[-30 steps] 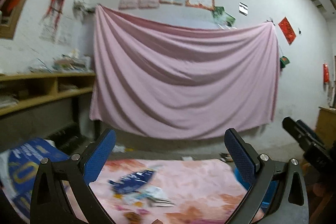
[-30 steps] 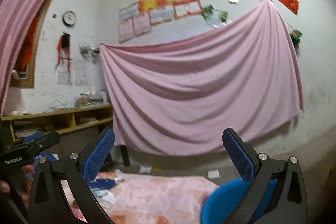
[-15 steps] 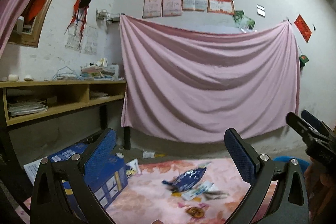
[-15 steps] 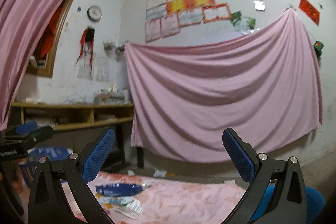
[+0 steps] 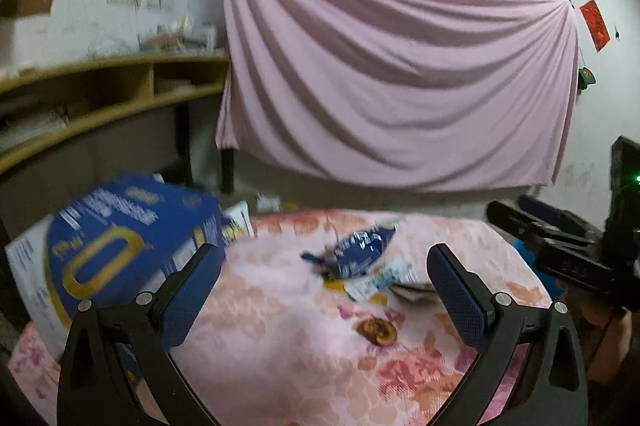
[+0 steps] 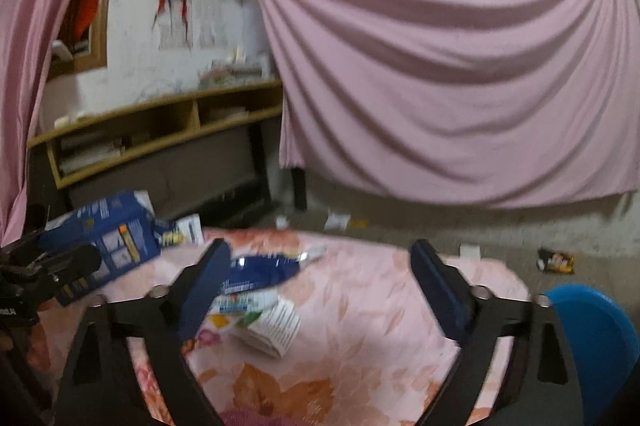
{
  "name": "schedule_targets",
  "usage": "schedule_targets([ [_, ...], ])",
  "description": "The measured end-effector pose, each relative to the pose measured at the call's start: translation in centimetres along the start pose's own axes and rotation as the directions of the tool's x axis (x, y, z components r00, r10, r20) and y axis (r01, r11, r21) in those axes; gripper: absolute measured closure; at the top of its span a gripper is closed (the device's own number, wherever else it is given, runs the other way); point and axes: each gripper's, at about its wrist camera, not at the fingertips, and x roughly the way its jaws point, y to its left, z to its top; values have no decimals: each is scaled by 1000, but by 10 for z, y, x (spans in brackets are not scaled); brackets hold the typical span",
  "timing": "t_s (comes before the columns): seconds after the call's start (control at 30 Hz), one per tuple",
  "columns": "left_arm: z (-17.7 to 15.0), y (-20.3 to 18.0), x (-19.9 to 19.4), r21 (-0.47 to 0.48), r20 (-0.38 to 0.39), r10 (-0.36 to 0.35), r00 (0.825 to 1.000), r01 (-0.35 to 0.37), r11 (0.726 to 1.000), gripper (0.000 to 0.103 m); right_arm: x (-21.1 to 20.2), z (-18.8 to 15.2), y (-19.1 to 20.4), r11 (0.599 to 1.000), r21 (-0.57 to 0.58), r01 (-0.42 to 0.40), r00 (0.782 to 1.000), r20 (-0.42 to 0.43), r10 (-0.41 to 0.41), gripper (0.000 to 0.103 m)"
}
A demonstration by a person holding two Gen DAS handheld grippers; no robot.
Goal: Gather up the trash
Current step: 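Lift both tools from the basin back toward the bed, then grasp the dried fruit slice with the left tool while the right tool grasps the white paper packet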
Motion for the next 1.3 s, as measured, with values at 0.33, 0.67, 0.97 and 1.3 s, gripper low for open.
schedule_targets([
  [0.33, -13, 10, 45, -106, -251, -125, 960, 101, 989, 33, 49, -17, 6, 996, 28, -84, 960, -266, 89, 41],
  [0.67, -25, -10, 66, -69, -404, -240, 883, 232, 970, 54, 78, -25, 10, 983, 83, -164, 897, -402, 184, 44],
  [0.97, -32, -20, 86, -35, -475, -208, 855, 218, 975, 67, 94, -33, 15, 979, 87, -187, 853, -480, 205, 44],
  [1.3, -35, -23, 90, -17, -481, -206, 853, 226, 974, 80, 98, -37, 19, 979, 65, -191, 833, -517, 197, 52],
])
